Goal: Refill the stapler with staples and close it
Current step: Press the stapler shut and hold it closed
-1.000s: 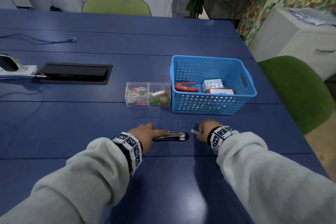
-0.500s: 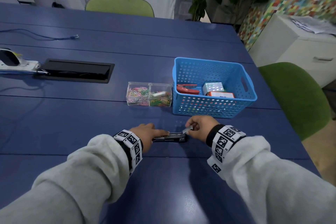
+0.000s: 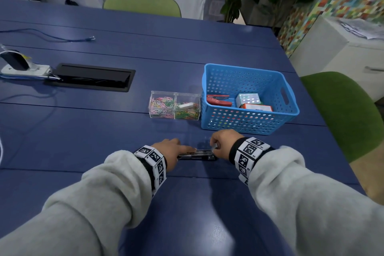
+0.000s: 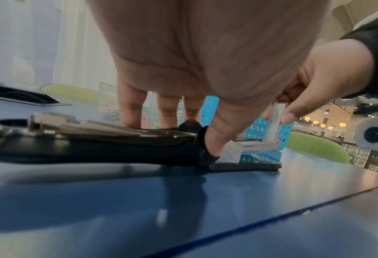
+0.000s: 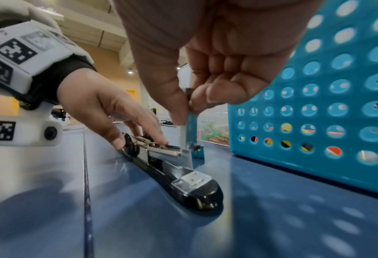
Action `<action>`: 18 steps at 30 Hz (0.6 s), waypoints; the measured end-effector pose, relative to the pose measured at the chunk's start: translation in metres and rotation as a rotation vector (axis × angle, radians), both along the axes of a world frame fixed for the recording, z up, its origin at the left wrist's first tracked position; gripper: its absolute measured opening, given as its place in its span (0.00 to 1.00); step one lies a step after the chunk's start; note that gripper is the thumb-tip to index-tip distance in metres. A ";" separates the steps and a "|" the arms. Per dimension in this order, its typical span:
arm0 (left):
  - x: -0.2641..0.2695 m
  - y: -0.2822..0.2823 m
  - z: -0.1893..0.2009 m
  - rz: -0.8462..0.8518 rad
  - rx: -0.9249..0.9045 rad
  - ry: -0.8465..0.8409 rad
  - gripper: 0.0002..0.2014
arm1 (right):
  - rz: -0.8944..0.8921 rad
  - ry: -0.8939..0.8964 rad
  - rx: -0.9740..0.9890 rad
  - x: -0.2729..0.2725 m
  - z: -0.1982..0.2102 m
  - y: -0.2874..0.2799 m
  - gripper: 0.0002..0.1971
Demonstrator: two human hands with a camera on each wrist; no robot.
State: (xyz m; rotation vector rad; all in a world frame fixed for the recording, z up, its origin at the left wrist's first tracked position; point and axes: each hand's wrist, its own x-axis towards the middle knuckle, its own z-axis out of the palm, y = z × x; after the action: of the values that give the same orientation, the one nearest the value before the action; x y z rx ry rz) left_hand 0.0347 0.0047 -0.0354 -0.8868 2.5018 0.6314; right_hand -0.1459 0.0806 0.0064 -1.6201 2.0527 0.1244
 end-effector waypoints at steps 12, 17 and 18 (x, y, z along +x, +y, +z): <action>0.003 -0.003 -0.003 0.081 0.034 0.079 0.32 | 0.130 0.016 0.046 0.012 -0.018 -0.010 0.12; 0.013 -0.010 -0.005 0.151 0.052 0.092 0.32 | 0.153 0.037 0.108 0.014 -0.022 -0.011 0.16; 0.016 -0.012 -0.005 0.159 0.051 0.084 0.31 | 0.149 0.038 0.116 0.013 -0.023 -0.011 0.17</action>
State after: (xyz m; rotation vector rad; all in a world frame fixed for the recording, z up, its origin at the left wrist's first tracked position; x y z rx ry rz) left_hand 0.0502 -0.0073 -0.0405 -1.0683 2.4933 0.7953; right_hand -0.1329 0.0695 -0.0162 -1.7089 1.9133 0.3221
